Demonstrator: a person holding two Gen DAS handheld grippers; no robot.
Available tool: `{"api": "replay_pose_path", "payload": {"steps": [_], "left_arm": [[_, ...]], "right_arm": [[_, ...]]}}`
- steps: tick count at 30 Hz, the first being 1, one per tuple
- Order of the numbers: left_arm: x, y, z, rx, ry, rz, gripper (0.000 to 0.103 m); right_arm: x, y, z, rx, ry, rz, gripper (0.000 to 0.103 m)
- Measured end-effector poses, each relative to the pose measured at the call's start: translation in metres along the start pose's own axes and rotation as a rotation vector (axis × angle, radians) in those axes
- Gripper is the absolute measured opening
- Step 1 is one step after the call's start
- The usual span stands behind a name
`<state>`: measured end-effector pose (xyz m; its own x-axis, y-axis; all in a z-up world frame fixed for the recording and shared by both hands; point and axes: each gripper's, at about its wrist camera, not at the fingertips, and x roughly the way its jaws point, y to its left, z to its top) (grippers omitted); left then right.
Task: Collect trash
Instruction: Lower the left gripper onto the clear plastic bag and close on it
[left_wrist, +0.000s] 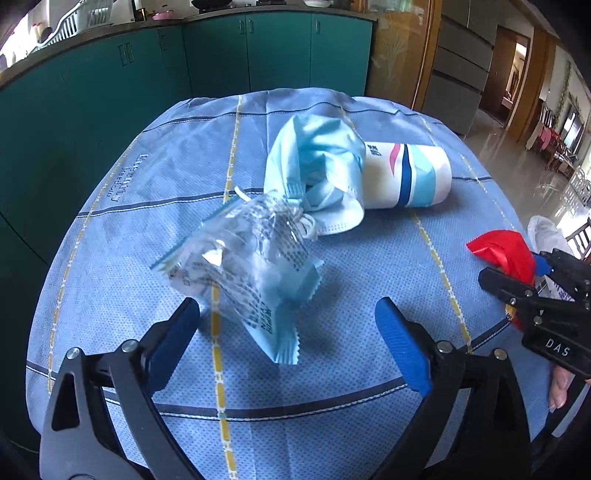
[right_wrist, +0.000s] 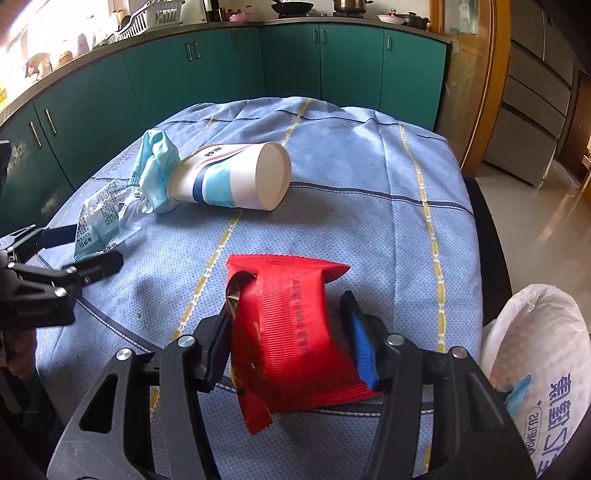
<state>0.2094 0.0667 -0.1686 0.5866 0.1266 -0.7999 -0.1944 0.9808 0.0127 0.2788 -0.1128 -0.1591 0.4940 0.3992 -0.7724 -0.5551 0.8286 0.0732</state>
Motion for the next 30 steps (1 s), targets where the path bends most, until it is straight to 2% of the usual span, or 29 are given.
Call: {"api": "replay_pose_path", "payload": {"steps": [3,5,9,11,14,18,22,26,28,30], "left_arm": [[0.001,0.001,-0.003,0.007,0.002,0.003,0.089],[0.000,0.003,-0.005,0.012,0.006,0.003,0.073],[0.000,0.003,-0.009,0.023,0.008,0.001,0.059],[-0.003,0.003,-0.010,0.033,0.002,-0.002,0.047],[-0.008,0.003,-0.015,0.035,0.000,-0.025,0.038],[-0.015,-0.001,-0.022,0.062,0.008,-0.047,0.035],[-0.028,-0.007,-0.034,0.087,0.017,-0.114,0.036],[-0.043,-0.016,-0.039,0.151,-0.017,-0.111,0.049],[-0.047,-0.015,-0.036,0.152,-0.037,-0.091,0.052],[-0.050,-0.011,-0.032,0.139,-0.056,-0.067,0.058]], "right_arm": [[-0.001,0.001,-0.001,-0.001,-0.001,0.000,0.055],[-0.002,0.001,-0.001,-0.001,-0.005,0.001,0.055],[-0.003,0.001,0.000,0.001,-0.010,0.001,0.055],[-0.003,0.000,0.000,0.003,-0.009,0.000,0.055],[-0.003,0.000,-0.001,0.006,-0.006,-0.006,0.055],[-0.004,-0.001,-0.001,0.012,-0.009,-0.006,0.055],[-0.004,-0.002,-0.001,0.019,-0.007,-0.006,0.055],[-0.004,-0.003,-0.002,0.021,-0.007,-0.009,0.055],[-0.005,-0.003,-0.002,0.023,-0.006,-0.014,0.056],[-0.005,-0.003,-0.003,0.025,-0.005,-0.021,0.056]]}}
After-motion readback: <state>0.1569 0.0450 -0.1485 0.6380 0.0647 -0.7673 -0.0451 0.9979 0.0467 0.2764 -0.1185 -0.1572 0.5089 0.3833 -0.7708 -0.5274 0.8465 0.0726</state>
